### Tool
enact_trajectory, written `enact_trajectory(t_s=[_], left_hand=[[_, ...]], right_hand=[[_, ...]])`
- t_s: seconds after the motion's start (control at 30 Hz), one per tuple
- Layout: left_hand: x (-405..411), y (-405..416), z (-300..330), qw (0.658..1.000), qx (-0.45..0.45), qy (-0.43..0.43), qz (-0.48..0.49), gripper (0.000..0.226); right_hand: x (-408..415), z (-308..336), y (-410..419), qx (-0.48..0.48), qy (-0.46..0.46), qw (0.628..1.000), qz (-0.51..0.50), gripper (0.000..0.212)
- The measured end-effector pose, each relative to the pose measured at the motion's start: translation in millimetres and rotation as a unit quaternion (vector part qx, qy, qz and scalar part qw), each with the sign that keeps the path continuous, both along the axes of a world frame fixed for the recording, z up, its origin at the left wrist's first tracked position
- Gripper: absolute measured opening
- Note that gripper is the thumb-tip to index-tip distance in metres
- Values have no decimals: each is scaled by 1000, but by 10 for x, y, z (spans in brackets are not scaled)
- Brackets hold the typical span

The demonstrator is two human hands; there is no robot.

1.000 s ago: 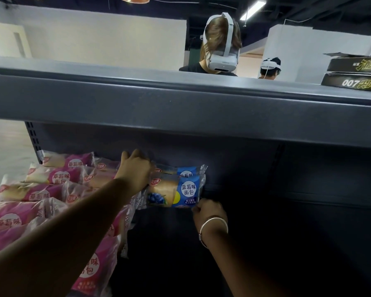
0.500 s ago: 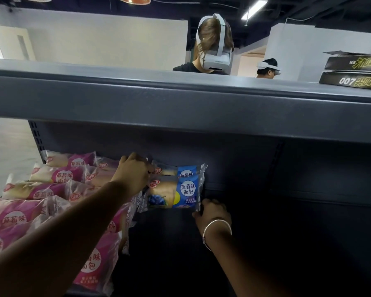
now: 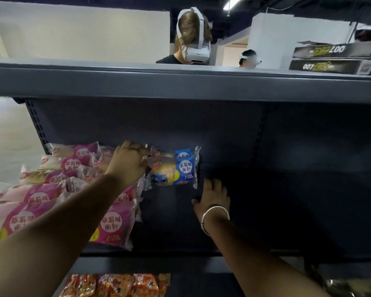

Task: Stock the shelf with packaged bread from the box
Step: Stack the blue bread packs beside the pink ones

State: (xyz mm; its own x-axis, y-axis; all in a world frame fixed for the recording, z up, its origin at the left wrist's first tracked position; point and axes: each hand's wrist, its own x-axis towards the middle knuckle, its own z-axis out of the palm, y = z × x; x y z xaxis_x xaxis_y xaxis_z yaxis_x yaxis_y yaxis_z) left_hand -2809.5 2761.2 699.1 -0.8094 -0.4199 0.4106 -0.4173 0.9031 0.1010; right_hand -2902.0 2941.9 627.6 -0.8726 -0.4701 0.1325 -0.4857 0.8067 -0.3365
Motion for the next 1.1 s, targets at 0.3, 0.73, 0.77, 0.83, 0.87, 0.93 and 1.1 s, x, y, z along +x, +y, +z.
enact_trajectory(t_s=[0.3,0.73,0.77,0.83,0.87,0.93,1.1], left_hand=[[907,760,59,974,34,176,-139,28],[2173,1350,-1274,965,148,51,-208,32],[2290,1344,-1486,967,154,21,-201,33],[2504,1321,-1939,969,161,-49,-182,35],[2597,1300,-2169,969,161,-75,-170,33],[2755,1272,-2590,967,195,-121,-113,26],[3118,1277,-3667,907,337,-252,34,30]], right_hand=[[1156,198,496,1,97,991,95,55],[2604,-778,682,129,35,947,291,43],[2653,-947,689,125,20,943,309,42],[2741,-1303,703,146,-17,930,337,41],[2786,-1488,714,170,-37,922,346,42],[2855,-1885,743,204,-80,907,360,43],[2964,-2995,916,252,-183,885,345,43]])
